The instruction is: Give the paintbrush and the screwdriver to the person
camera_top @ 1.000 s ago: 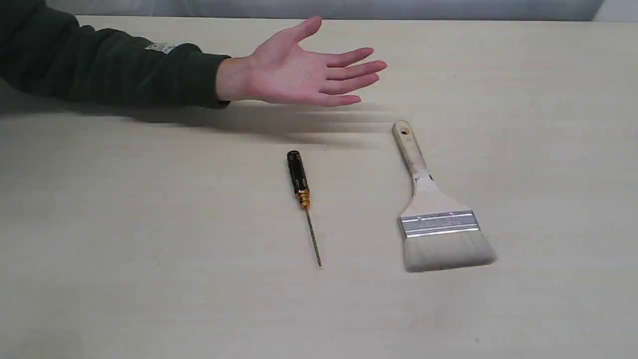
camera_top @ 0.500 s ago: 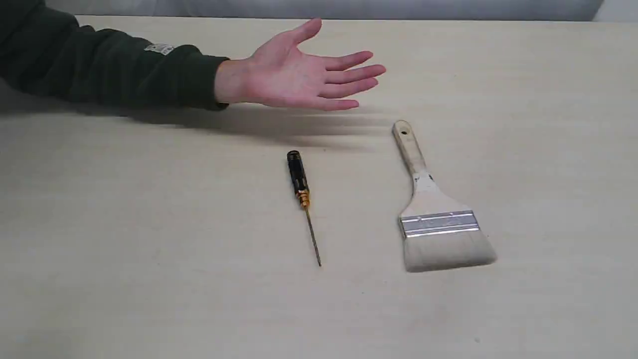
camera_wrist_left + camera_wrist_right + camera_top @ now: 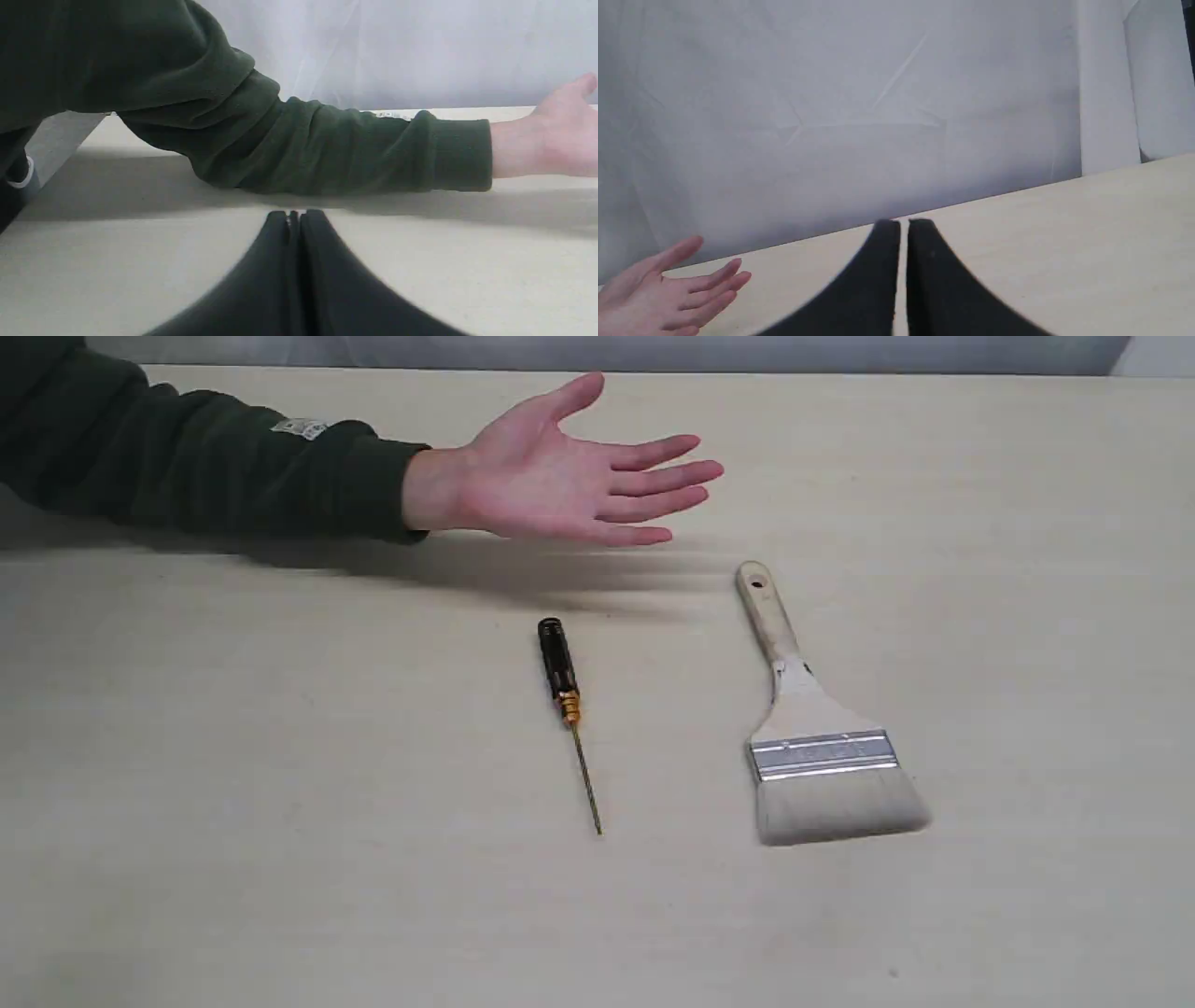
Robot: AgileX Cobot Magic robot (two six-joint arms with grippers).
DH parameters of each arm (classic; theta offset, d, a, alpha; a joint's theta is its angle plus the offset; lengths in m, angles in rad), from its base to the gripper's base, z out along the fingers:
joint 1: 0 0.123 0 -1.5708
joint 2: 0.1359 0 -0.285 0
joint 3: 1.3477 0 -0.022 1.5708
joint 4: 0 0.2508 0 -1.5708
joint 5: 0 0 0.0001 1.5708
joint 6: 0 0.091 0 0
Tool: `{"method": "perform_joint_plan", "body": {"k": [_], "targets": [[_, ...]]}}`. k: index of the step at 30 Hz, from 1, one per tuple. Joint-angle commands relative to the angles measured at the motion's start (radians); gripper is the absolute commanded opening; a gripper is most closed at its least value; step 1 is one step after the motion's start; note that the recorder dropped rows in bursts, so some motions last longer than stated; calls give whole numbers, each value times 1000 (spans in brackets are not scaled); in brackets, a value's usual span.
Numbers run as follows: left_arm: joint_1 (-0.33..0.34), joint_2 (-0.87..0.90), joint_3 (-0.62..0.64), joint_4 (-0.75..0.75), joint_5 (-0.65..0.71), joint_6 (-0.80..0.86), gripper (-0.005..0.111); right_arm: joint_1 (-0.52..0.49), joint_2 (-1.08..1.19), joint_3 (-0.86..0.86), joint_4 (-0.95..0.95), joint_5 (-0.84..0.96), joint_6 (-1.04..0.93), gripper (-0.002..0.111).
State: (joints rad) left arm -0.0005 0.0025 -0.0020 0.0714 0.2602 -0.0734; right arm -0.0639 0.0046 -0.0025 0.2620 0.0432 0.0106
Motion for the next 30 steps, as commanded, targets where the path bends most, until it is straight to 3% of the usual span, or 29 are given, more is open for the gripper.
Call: {"method": "perform_joint_plan", "body": {"k": [1, 5, 14, 20, 25, 30], "targets": [[-7, -2, 2, -5, -10, -2, 0, -4, -5, 2, 18, -61, 1, 4], [-7, -2, 2, -5, -10, -2, 0, -4, 5, -10, 22, -83, 31, 4], [-7, -2, 2, -5, -10, -2, 0, -4, 194, -276, 22, 37, 48, 4], [-7, -2, 2, -5, -10, -2, 0, -4, 408, -490, 84, 279, -109, 4], [-7, -2, 2, -2, -12, -2, 0, -4, 596, -630, 304, 459, -427, 4], [-7, -2, 2, -2, -12, -2, 0, -4, 755, -716, 332, 584, -486, 4]]}}
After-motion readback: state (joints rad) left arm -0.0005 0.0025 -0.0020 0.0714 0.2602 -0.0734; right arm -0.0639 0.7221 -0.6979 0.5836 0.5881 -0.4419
